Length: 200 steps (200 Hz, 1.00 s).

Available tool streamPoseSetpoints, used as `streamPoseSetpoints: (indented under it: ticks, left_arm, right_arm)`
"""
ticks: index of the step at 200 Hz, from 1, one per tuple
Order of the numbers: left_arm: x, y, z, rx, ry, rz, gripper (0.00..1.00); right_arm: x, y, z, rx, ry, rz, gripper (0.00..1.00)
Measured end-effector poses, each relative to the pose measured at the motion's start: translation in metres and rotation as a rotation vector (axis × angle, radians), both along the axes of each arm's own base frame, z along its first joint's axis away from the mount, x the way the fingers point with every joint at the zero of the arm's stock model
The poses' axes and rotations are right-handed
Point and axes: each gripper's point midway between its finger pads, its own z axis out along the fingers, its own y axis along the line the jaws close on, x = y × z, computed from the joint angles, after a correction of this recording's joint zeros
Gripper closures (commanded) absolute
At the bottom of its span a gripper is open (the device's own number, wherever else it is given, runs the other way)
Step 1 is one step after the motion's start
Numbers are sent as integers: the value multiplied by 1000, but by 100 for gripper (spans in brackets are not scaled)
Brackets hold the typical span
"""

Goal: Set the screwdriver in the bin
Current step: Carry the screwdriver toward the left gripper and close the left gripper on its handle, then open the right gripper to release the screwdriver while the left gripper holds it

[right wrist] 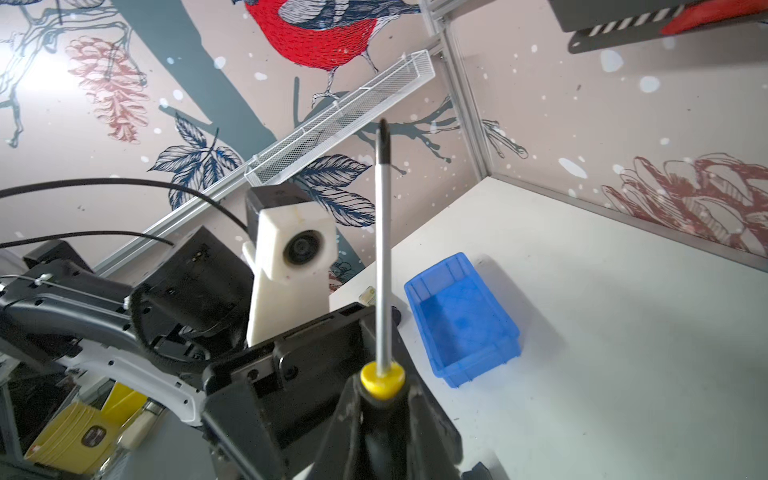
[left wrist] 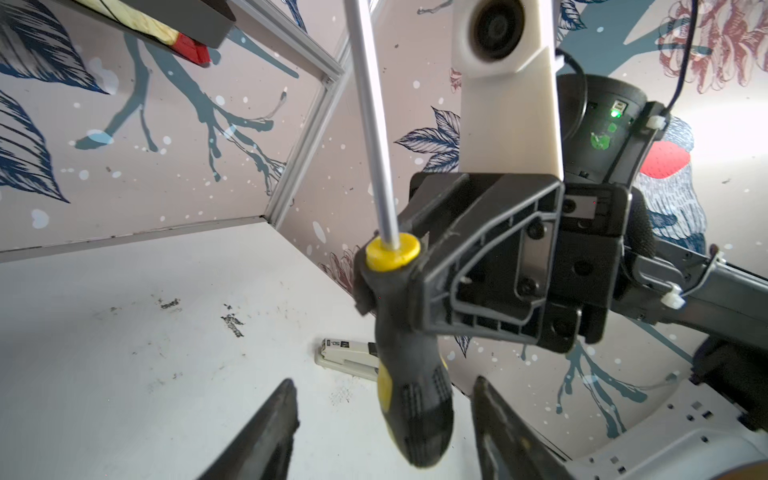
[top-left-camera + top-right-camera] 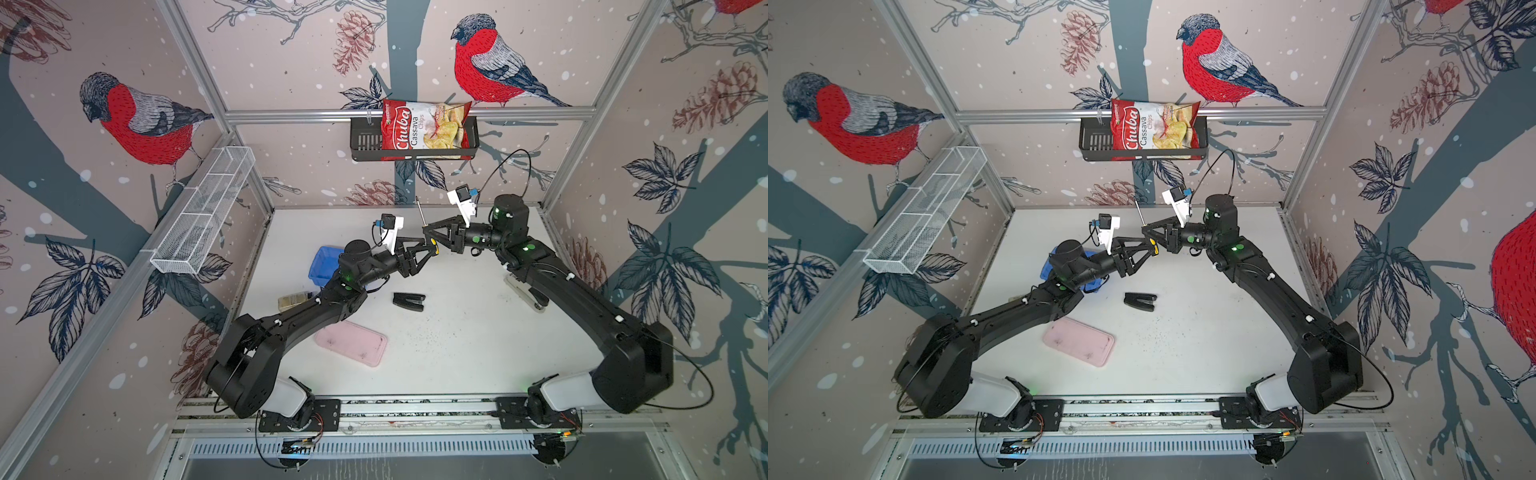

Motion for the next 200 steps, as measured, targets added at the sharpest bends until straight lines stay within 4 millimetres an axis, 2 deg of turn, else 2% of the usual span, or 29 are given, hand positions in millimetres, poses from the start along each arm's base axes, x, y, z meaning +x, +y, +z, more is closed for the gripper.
streamPoseSetpoints:
  ticks: [22,64,90,119,140,150,169,200]
  left_arm:
    - [-3,-1,3,-8,-8,-19,50]
    - [-6,-4,2,-8,-7,-46,52]
    - [-9,-5,3,-13,2,-64,69]
    - [-11,-4,3,-19,7,-68,80]
    - [-10,-2,1,-20,10,-52,93]
    - [-10,-1,1,-20,9,-48,100]
    - [-10,0,-1,-18,9,-44,100]
    - [-4,6,-8,-19,12,3,100]
  right_arm:
    - [-4,2,-2,-7,10,23,100]
    - [-12,8,-4,-13,13,67,100]
    - [-13,11,-7,-16,19,77,100]
    - [-13,11,-7,-20,-6,81,100]
    - [-14,12,-8,-26,-21,86,98]
    - [-14,12,-8,-28,-25,88,95]
    - [-14,12,-10,-33,-14,87,87]
    - [-12,12,-10,-46,3,71,52]
